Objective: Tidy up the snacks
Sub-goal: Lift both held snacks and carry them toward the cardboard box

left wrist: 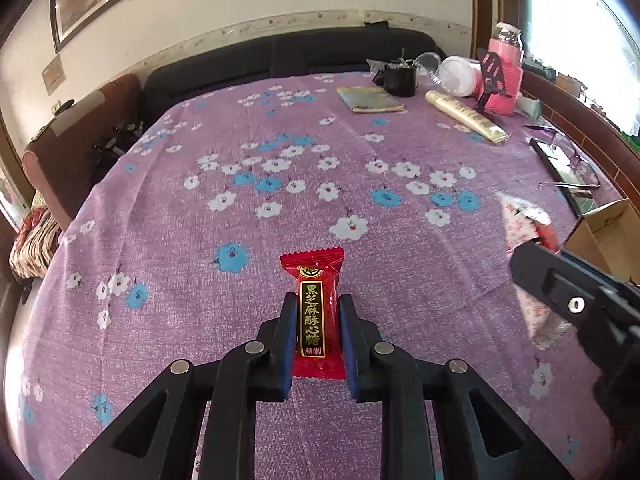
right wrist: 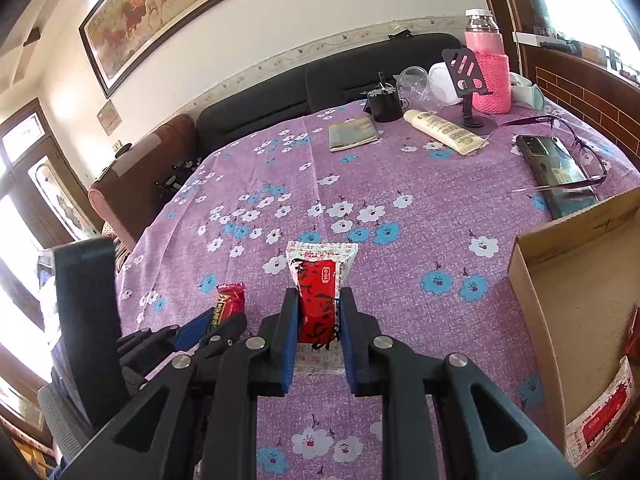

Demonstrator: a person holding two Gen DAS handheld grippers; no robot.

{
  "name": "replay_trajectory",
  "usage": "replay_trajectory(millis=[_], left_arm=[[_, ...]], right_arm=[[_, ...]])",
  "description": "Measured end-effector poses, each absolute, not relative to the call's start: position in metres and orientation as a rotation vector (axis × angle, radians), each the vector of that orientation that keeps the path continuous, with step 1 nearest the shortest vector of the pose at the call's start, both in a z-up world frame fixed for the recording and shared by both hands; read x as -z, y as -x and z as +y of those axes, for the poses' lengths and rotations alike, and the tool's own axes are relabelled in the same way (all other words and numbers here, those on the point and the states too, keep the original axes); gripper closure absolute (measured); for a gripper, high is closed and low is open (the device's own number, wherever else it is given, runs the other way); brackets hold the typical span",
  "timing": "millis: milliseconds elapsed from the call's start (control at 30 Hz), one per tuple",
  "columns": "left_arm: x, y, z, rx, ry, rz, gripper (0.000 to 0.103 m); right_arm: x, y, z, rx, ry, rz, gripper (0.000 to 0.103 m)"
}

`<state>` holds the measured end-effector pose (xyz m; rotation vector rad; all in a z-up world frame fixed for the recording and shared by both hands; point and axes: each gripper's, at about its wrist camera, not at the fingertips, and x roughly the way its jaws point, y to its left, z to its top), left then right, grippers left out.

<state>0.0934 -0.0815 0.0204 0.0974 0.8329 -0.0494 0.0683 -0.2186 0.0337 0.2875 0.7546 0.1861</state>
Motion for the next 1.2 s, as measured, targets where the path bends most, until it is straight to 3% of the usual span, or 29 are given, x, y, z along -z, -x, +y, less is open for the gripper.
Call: replay_trajectory(millis=[1200], left_arm=[[-0.049,-0.072,-0.083,0.036,-0.105,0.675,0.083]], right_arm=[[-0.032,-0.069,-0.219,-0.137,-0.253,0.734,0.085]])
